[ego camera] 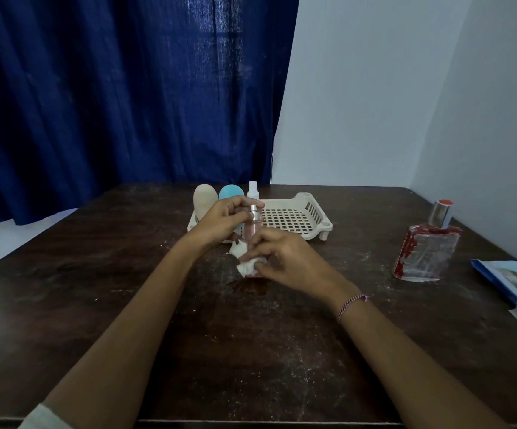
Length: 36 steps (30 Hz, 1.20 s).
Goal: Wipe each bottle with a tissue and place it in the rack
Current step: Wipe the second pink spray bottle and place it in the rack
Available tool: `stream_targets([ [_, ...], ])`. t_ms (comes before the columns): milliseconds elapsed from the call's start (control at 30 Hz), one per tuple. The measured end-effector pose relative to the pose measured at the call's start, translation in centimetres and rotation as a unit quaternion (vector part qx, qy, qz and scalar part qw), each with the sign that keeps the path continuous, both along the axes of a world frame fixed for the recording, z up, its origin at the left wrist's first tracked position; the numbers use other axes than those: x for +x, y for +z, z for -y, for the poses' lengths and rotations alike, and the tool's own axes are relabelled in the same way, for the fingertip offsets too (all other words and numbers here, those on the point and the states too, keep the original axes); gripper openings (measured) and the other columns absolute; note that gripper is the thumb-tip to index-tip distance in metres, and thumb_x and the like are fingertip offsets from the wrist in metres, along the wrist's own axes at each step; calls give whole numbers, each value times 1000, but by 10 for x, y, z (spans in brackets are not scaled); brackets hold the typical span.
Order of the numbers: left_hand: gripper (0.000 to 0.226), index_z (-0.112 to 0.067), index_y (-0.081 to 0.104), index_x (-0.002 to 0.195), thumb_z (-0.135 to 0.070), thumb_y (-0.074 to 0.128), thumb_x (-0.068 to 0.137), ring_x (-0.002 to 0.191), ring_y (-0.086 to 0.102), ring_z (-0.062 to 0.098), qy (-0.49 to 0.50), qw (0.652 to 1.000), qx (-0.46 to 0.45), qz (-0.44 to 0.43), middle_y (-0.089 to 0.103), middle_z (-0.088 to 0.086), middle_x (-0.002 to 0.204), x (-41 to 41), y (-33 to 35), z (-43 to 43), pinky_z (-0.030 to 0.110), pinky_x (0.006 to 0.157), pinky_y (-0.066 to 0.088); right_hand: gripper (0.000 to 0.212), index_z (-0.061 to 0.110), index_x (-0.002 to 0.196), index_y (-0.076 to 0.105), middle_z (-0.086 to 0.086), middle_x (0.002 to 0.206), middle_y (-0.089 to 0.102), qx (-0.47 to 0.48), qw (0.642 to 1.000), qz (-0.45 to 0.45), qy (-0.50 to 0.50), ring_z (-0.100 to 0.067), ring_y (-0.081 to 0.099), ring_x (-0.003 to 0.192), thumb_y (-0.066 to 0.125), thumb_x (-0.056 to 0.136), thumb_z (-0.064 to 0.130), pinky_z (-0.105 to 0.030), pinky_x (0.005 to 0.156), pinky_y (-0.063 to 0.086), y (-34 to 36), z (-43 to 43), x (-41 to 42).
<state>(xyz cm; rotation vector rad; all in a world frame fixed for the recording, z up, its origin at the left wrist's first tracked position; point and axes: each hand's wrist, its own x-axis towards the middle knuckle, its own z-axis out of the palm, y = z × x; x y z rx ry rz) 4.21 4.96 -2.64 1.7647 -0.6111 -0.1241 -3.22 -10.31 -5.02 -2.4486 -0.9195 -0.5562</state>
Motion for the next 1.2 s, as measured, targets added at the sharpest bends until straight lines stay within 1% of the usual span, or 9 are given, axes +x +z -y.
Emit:
stream_targets([
  [133,18,-16,64,107,-13,58,91,93,65,11,-16,1000,-8,-8,68,0,105,-4,0,4,17,62,54,25,11,106,70,-1,104,59,-33,999,-15,14,-5,51,98,67,81,6,-13,86,41,2,-2,-2],
  [333,17,-17,66,104,-15,55,92,97,63,13,-31,999,9,-5,69,1,102,-1,1,1,22,83,50,29,8,103,70,-6,103,61,58,979,154,-124,-14,54,100,68,77,-2,-19,86,42,6,8,3],
  [433,19,-18,65,106,-13,51,95,92,64,9,-32,999,4,-17,69,-1,98,-2,1,0,17,75,53,28,11,104,70,-1,103,62,9,996,57,-63,-2,51,98,70,77,3,-15,87,43,5,7,1],
  [533,22,-14,64,112,-14,48,97,90,65,9,-11,999,-2,-43,68,0,103,-3,2,-3,18,68,56,28,14,105,70,0,107,64,-96,995,-35,-5,-7,57,93,71,78,8,-12,82,43,4,-2,-2],
  [667,22,-15,64,112,-15,48,97,93,64,11,-6,999,-1,-46,67,0,104,-1,1,-3,22,71,57,27,13,106,69,-1,104,64,-98,994,22,-32,-10,57,93,69,80,10,-22,82,46,3,-3,-2],
  [833,24,-18,63,111,-9,45,98,92,64,12,-29,999,0,-45,66,4,105,-1,-4,1,21,70,54,29,11,106,69,-3,99,61,64,979,122,-148,-8,52,91,68,79,3,-23,82,48,3,6,2],
  [933,27,-22,62,110,-7,43,98,98,64,16,-23,999,-4,-40,66,3,109,-1,-4,3,29,80,55,28,12,106,69,-3,102,62,57,988,79,-117,-6,53,90,68,79,3,-20,82,49,3,7,2],
  [1067,25,-21,61,109,-10,41,99,99,66,17,-4,995,-44,-84,69,3,104,-1,-2,2,37,86,54,29,14,108,69,-2,108,64,-62,997,-51,-5,-9,59,94,70,79,8,-17,85,48,3,-1,-1],
  [1200,26,-20,61,109,-9,41,99,99,67,17,-21,994,-58,-87,70,3,99,0,-5,4,36,87,54,28,13,109,68,-3,109,62,-63,997,-24,-22,-12,57,98,67,82,8,-22,89,47,2,-2,-1],
])
